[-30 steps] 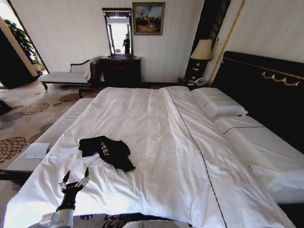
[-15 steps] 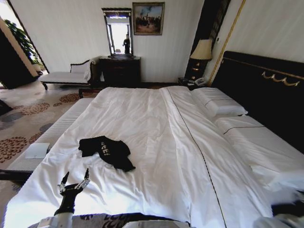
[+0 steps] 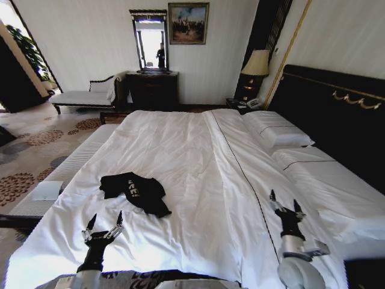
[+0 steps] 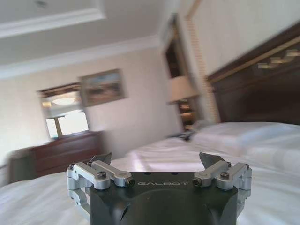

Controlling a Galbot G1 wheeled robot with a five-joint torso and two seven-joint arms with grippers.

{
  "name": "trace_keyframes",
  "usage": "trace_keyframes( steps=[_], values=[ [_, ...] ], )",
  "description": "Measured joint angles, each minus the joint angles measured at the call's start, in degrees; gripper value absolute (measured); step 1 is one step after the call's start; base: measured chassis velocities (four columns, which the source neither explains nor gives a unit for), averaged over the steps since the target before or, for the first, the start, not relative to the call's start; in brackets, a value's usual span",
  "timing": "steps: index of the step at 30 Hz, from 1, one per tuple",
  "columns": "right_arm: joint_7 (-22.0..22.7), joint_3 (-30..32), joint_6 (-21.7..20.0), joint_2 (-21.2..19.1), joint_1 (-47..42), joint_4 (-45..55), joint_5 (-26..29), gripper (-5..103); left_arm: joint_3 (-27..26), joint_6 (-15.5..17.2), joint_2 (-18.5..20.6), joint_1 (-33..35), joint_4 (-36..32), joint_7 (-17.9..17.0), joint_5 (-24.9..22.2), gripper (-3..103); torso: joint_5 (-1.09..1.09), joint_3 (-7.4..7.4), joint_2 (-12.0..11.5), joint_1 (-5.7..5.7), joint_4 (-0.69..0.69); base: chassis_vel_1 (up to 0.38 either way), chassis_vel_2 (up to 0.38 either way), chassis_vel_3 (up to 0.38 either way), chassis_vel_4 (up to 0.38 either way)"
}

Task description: Fold the clothes on the bed.

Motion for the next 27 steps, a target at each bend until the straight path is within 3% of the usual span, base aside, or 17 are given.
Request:
trace_keyframes(
  steps=[3, 7, 9, 12, 14, 15, 16, 18, 27],
  values=[
    [-4.03, -1.12, 0.18, -0.61, -0.19, 1.3, -1.04, 100, -0.74, 2.71, 1.31, 0.08, -4.04, 1.06, -3.52, 100, 0.0, 0.0, 0.0, 0.0, 0.0, 0.0, 0.0, 0.0, 0.0],
    [-2.27, -1.99, -2.75, -1.04, -0.88, 5.57, -0.98, 100, -1.79, 5.04, 2.22, 0.07, -8.03, 1.55, -5.12, 100, -0.01, 0.0, 0.0, 0.0, 0.0, 0.0, 0.0, 0.0, 0.0],
    [-1.62, -2.24, -5.0, -1.24, -1.2, 8.43, -1.29, 100, -2.23, 5.71, 2.76, 0.29, -9.85, 1.92, -3.77, 100, -0.02, 0.0, 0.0, 0.0, -0.01, 0.0, 0.0, 0.0, 0.0],
    [-3.9, -2.39, -5.15, -1.55, -1.13, 9.03, -1.57, 100, -2.15, 5.84, 3.07, 0.55, -10.07, 2.34, -1.76, 100, -0.01, 0.0, 0.0, 0.0, 0.0, 0.0, 0.0, 0.0, 0.0],
    [-9.6, -2.49, -3.53, -2.25, -0.81, 8.47, -2.0, 100, -1.69, 5.88, 3.1, 0.57, -10.07, 3.01, -0.11, 100, -0.02, 0.0, 0.0, 0.0, 0.02, 0.0, 0.0, 0.0, 0.0],
    [-9.6, -2.49, -3.53, -2.25, -0.81, 8.47, -2.0, 100, -1.69, 5.88, 3.1, 0.57, -10.07, 3.01, -0.11, 100, -0.02, 0.0, 0.0, 0.0, 0.02, 0.0, 0.0, 0.0, 0.0],
    [-12.77, -2.36, -2.27, -2.69, -1.03, 8.05, -2.24, 100, -1.55, 6.1, 2.95, 0.44, -10.28, 3.05, -0.08, 100, -0.01, 0.0, 0.0, 0.0, 0.02, 0.0, 0.0, 0.0, 0.0],
    [-15.03, -1.99, -0.42, -2.93, -1.62, 7.76, -2.75, 100, -1.54, 6.38, 2.77, 0.09, -10.49, 3.05, -0.37, 100, -0.01, 0.0, 0.0, 0.0, 0.0, 0.0, 0.0, 0.0, 0.0],
    [-13.63, -1.75, 2.99, -1.0, -1.5, 6.08, -5.47, 100, -0.82, 4.9, 1.46, 0.35, -8.54, 2.97, 0.96, 100, -0.02, 0.0, 0.0, 0.0, 0.0, 0.0, 0.0, 0.0, 0.0]
  ],
)
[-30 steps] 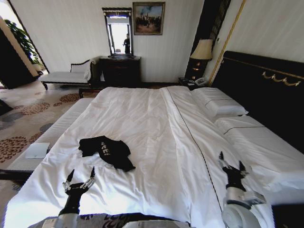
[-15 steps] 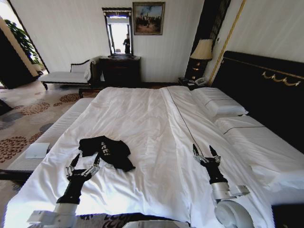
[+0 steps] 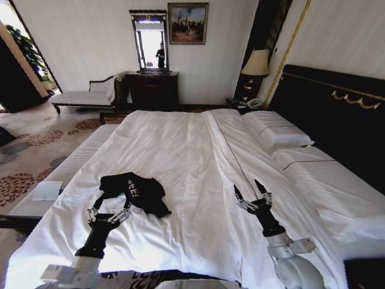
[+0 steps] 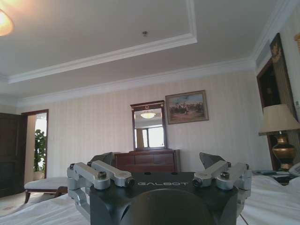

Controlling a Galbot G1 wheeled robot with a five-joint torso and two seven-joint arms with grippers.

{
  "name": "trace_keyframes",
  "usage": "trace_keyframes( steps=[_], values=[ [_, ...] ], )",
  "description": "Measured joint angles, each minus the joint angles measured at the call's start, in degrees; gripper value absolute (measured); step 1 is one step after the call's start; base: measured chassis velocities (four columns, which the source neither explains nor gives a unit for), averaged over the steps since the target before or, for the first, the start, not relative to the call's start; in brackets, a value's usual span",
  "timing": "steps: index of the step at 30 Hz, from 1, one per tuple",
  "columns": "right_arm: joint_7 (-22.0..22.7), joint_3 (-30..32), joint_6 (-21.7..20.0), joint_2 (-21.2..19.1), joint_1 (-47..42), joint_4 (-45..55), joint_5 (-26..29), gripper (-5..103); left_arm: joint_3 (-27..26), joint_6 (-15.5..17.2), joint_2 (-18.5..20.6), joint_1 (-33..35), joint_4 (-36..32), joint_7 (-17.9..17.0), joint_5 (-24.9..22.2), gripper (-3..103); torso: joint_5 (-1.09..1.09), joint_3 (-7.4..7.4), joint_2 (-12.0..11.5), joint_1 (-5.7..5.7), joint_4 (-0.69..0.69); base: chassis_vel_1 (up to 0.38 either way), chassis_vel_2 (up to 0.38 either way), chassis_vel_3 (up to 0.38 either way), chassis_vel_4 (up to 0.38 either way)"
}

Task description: Fold the clothes on the bed.

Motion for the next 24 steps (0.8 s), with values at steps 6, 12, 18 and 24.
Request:
trace_keyframes(
  steps=[6, 12, 18, 24],
  values=[
    [1.93, 0.06, 1.26, 1.68, 0.86, -1.93, -1.25, 100, -0.23, -0.47, -0.08, 0.02, 0.55, -0.73, 0.39, 100, 0.0, 0.0, 0.0, 0.0, 0.0, 0.0, 0.0, 0.0, 0.0],
    [2.26, -0.45, 3.05, 2.98, 0.85, -3.22, -2.19, 100, 0.33, -0.79, -0.5, -0.01, 1.18, -1.19, 1.86, 100, 0.01, 0.0, 0.0, 0.0, 0.0, 0.0, 0.0, 0.0, 0.0],
    [2.31, -1.22, 3.44, 3.57, 0.94, -3.39, -2.98, 100, 0.44, -1.2, -0.86, 0.09, 1.41, -1.33, 2.39, 100, 0.0, 0.0, 0.0, 0.0, 0.0, 0.0, 0.0, 0.0, 0.0],
    [2.31, -1.8, 4.14, 3.97, 0.99, -3.74, -4.34, 100, -0.03, -1.72, -0.94, 0.26, 1.65, -1.85, 2.37, 100, 0.0, 0.0, 0.0, 0.0, 0.0, 0.0, 0.0, 0.0, 0.0]
  ],
)
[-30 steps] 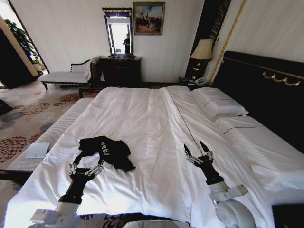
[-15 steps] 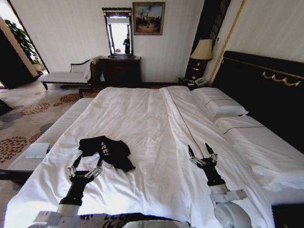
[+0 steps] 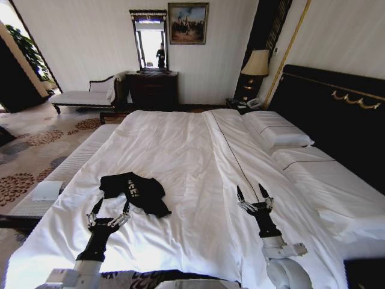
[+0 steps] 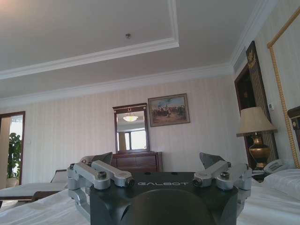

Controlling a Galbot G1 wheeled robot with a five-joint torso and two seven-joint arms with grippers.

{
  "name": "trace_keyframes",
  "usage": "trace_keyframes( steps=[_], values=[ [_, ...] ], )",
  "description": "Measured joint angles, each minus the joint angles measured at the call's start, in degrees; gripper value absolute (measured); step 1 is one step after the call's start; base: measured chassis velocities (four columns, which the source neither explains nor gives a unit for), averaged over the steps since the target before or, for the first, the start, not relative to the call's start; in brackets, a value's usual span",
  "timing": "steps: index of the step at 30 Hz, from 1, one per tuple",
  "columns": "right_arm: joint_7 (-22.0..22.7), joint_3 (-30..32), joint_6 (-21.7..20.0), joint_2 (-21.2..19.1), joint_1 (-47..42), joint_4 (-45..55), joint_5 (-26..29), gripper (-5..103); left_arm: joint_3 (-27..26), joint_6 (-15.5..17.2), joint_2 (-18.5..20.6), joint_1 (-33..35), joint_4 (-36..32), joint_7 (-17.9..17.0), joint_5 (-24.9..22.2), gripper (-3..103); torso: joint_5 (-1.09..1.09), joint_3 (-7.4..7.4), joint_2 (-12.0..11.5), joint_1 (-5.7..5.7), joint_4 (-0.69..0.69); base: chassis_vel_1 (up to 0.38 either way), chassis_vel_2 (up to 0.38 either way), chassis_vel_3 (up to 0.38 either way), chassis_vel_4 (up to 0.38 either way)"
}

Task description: Fold the clothes on the bed.

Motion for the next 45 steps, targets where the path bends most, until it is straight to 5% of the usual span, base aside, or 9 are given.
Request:
trace_keyframes(
  steps=[45],
  values=[
    [-0.45, -1.86, 1.99, 1.99, -1.81, 1.96, -2.92, 100, -0.3, -2.72, -0.68, 0.8, 1.84, -1.24, -0.46, 100, 0.0, -0.01, 0.0, -0.02, 0.0, 0.061, 0.023, -0.056, -0.022]
  ],
)
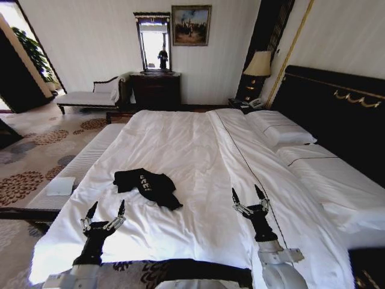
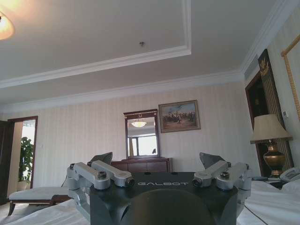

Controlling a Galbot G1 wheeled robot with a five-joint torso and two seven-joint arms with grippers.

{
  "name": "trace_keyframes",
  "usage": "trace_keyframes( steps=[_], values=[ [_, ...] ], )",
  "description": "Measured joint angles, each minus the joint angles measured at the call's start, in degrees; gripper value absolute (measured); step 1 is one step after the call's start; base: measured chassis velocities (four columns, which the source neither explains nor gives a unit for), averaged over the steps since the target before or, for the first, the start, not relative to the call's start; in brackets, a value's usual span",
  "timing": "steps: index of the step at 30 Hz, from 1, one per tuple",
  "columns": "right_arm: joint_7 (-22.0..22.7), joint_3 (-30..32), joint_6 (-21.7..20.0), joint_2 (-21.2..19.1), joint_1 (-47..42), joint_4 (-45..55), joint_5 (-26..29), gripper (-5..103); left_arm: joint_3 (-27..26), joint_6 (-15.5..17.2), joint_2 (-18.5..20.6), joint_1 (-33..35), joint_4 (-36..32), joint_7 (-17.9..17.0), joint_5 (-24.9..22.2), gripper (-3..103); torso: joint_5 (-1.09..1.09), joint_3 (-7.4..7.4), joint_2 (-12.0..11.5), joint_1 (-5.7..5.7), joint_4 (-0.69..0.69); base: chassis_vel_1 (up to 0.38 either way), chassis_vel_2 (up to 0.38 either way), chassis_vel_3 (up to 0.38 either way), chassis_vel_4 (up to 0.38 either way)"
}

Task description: Fold the clothes on the bed.

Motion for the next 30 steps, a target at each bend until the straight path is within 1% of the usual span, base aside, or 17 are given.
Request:
trace_keyframes(
  steps=[17, 22, 30],
  values=[
    [-0.4, -0.04, 0.18, 0.19, 0.01, -1.0, -0.16, 100, 0.02, -0.23, 0.06, -0.27, 0.58, -0.02, 0.11, 100, 0.0, 0.01, 0.0, 0.02, 0.0, 0.1, 0.109, -0.1, -0.112],
    [-0.86, -0.03, 0.26, 0.45, -0.01, -1.16, -0.35, 100, -0.27, -0.28, 0.38, -0.27, 0.58, -0.05, -0.06, 100, -0.02, 0.0, 0.0, 0.02, 0.0, 0.072, 0.075, -0.06, -0.057],
    [-0.88, 0.08, 0.26, 0.71, -0.16, -1.2, -0.83, 100, -0.32, -0.38, 0.63, -0.48, 0.9, -0.06, -0.28, 100, 0.02, 0.01, -0.01, 0.02, -0.01, 0.0, 0.0, 0.0, 0.0]
  ],
)
